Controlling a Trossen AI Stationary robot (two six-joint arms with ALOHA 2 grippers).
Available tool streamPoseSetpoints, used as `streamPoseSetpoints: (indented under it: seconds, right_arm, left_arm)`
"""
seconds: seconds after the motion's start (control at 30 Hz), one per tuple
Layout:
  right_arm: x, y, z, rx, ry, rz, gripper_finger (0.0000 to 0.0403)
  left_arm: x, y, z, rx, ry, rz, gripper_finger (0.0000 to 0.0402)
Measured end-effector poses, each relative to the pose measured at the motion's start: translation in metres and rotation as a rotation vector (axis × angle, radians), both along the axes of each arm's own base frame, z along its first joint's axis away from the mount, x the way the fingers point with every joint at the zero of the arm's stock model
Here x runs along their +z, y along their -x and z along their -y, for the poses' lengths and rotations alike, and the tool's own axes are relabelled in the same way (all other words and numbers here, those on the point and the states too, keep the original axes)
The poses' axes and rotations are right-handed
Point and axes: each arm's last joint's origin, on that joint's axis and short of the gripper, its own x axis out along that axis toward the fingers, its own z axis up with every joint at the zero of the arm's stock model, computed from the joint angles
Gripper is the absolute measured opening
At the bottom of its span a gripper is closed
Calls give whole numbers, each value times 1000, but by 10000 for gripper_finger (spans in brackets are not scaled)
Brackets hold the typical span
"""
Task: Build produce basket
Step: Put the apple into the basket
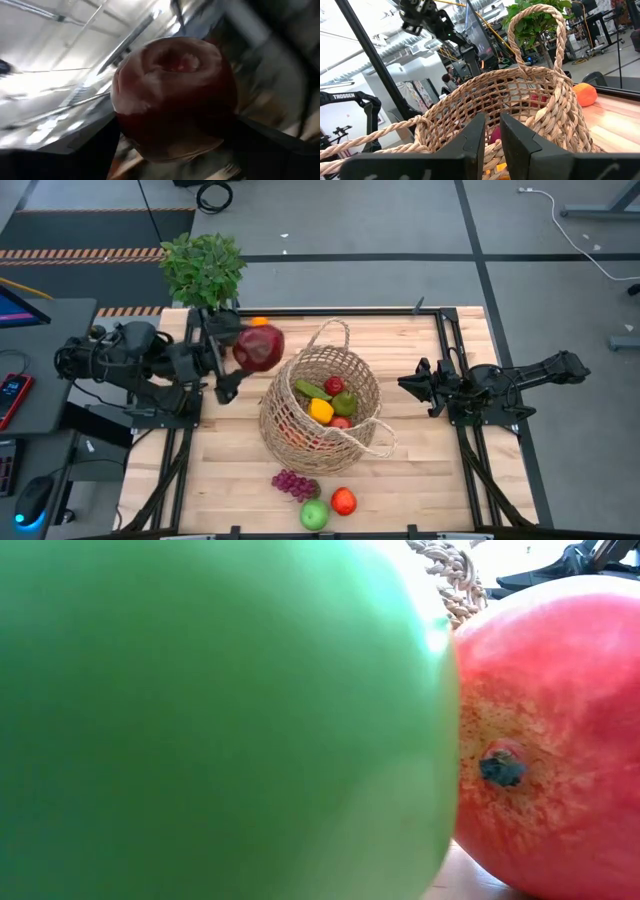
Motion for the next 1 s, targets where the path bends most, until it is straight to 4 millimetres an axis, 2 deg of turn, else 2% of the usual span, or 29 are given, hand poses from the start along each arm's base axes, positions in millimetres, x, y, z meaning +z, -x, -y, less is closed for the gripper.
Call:
streamPoseSetpoints:
  seconds: [0.33, 0.7, 0.8, 1.0]
  right_arm:
    - [0, 0, 0, 0, 0, 0, 64]
    - [0, 0, 0, 0, 0, 0, 64]
    - [0, 0, 0, 0, 0, 0, 64]
    - [0, 0, 0, 0, 0, 0, 64]
  left_arm:
    - [19, 9, 0, -360, 611, 222, 346]
    - [24, 13, -7, -529, 1347, 410, 346]
    - [23, 13, -9, -518, 1474, 468, 346]
    - [20, 14, -14, -354, 1552, 586, 346]
